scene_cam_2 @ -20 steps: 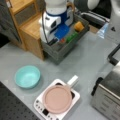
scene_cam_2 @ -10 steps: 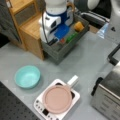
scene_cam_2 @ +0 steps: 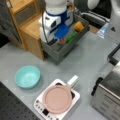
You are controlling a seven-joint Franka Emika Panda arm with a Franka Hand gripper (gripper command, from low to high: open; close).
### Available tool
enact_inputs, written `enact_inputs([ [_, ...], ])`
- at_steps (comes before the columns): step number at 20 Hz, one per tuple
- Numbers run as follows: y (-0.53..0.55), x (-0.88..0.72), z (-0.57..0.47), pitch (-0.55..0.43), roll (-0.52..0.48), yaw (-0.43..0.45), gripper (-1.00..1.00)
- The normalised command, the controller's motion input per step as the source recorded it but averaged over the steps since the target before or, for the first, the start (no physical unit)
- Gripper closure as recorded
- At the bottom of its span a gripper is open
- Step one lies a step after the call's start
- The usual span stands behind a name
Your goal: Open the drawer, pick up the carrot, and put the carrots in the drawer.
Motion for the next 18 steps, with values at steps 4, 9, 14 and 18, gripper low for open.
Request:
enact_inputs([
  [4, 0.05, -0.01, -0.01, -0.098, 0.017, -0.054, 1.00],
  [9, 0.05, -0.02, 0.01, -0.087, 0.019, -0.050, 1.00],
  [14, 0.06, -0.02, 0.01, -0.086, 0.020, -0.050, 1.00],
  [18, 0.05, -0.02, 0.00, -0.084, 0.028, -0.047, 1.00],
])
